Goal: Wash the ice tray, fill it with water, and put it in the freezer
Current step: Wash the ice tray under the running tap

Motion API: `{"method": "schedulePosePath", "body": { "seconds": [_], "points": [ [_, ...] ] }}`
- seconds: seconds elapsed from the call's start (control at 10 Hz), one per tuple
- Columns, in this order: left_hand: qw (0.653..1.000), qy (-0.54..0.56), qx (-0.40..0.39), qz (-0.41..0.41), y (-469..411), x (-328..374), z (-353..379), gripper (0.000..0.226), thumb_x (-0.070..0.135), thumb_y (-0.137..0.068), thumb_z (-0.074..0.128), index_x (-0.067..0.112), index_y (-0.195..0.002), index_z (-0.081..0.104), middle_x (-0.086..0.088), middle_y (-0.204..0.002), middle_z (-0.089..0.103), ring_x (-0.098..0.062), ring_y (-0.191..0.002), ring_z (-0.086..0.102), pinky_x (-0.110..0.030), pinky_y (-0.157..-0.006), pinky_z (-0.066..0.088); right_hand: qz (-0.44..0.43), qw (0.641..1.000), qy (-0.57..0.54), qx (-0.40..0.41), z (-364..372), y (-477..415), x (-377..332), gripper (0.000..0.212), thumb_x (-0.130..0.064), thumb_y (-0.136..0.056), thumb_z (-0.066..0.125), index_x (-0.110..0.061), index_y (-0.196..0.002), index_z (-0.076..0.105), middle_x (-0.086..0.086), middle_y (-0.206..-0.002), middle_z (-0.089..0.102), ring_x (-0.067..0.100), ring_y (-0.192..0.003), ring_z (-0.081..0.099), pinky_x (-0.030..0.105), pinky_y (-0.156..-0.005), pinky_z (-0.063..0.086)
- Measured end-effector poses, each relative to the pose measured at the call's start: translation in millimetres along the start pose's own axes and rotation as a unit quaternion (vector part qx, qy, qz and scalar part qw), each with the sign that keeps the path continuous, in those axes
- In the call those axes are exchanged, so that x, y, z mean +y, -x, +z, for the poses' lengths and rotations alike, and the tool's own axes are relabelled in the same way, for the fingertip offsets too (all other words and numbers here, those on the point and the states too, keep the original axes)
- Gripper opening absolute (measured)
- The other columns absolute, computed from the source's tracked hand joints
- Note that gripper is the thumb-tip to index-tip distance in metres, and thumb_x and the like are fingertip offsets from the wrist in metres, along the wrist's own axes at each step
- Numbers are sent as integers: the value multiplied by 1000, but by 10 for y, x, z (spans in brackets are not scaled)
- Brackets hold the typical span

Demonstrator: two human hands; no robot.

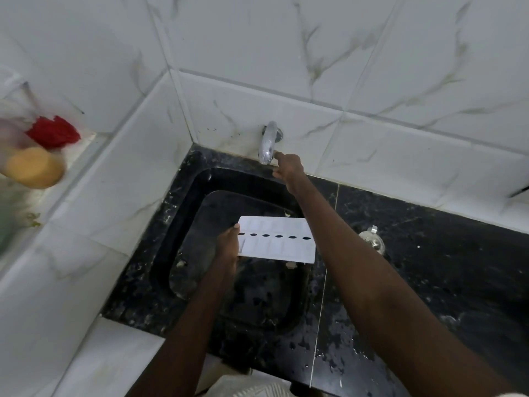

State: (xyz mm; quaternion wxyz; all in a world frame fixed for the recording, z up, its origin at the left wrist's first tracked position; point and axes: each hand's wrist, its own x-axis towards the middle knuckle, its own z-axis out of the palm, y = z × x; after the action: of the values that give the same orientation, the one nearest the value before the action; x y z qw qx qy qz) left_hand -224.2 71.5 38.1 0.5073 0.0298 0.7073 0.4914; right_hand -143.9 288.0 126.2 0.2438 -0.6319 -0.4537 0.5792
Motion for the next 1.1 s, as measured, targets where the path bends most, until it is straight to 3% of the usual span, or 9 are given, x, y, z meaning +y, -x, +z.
{"method": "schedulePosePath", "body": {
  "seconds": [0.1,0.2,0.3,0.4,0.5,0.6,0.7,0.9,1.1],
  "points": [
    [999,-7,-39,0,61,-16,77,24,25,-108,53,8,-105,69,-12,-96,73,-26,-80,70,-30,-63,52,31,998,-39,-43,129,-186,-44,20,-25,-94,68,-6,-88,66,6,-79,62,20,-70,60,33,-64,62],
    [998,-10,-54,6,43,-12,134,31,25,-108,53,0,-117,70,-18,-111,74,-36,-97,72,-35,-73,56,28,996,-74,-46,237,-238,-78,8,-8,-97,62,0,-94,60,6,-78,60,14,-58,61,26,-50,51],
    [998,-21,-57,7,-7,81,165,35,29,-108,53,1,-121,70,-23,-118,73,-43,-107,71,-35,-73,56,24,996,-72,-37,255,-224,-145,11,-10,-104,51,-7,-96,57,7,-93,57,13,-72,60,24,-65,59],
    [998,-16,-59,-2,-69,170,201,36,31,-107,53,2,-119,70,-24,-116,74,-42,-101,73,-32,-68,52,9,1000,-20,14,226,-313,-144,29,-8,-104,53,6,-129,56,12,-107,60,13,-71,55,9,-38,40],
    [998,4,-67,-10,-80,215,251,37,28,-109,51,-2,-123,68,-24,-117,73,-31,-83,72,-24,-55,52,10,1000,0,-2,156,-270,-155,37,-9,-103,58,10,-134,53,16,-114,60,10,-68,55,7,-41,42],
    [997,19,-68,-14,-38,243,290,38,25,-110,48,-5,-126,65,-24,-110,71,-24,-71,67,-16,-40,45,23,999,-22,-24,163,-297,-87,37,-15,-97,66,8,-126,62,15,-111,69,17,-78,72,24,-70,63],
    [997,22,-71,-27,-10,258,327,37,27,-111,47,-1,-127,65,-15,-99,69,-18,-63,62,-13,-36,38,41,996,-78,-16,191,-294,-51,27,-18,-85,82,4,-97,74,18,-95,79,30,-86,79,38,-79,66],
    [997,9,-65,-39,9,373,403,35,32,-109,50,5,-124,66,-5,-92,71,-17,-72,68,-21,-48,48,38,998,-31,33,183,-222,-154,19,-14,-87,79,-6,-76,66,5,-73,70,13,-55,68,18,-47,51],
    [997,31,-56,-32,-49,442,487,34,31,-109,51,4,-126,65,-8,-99,72,-23,-78,69,-34,-67,55,29,998,25,40,126,-189,-164,24,-18,-87,80,-7,-71,65,7,-71,73,6,-44,65,15,-42,48]
  ]
}}
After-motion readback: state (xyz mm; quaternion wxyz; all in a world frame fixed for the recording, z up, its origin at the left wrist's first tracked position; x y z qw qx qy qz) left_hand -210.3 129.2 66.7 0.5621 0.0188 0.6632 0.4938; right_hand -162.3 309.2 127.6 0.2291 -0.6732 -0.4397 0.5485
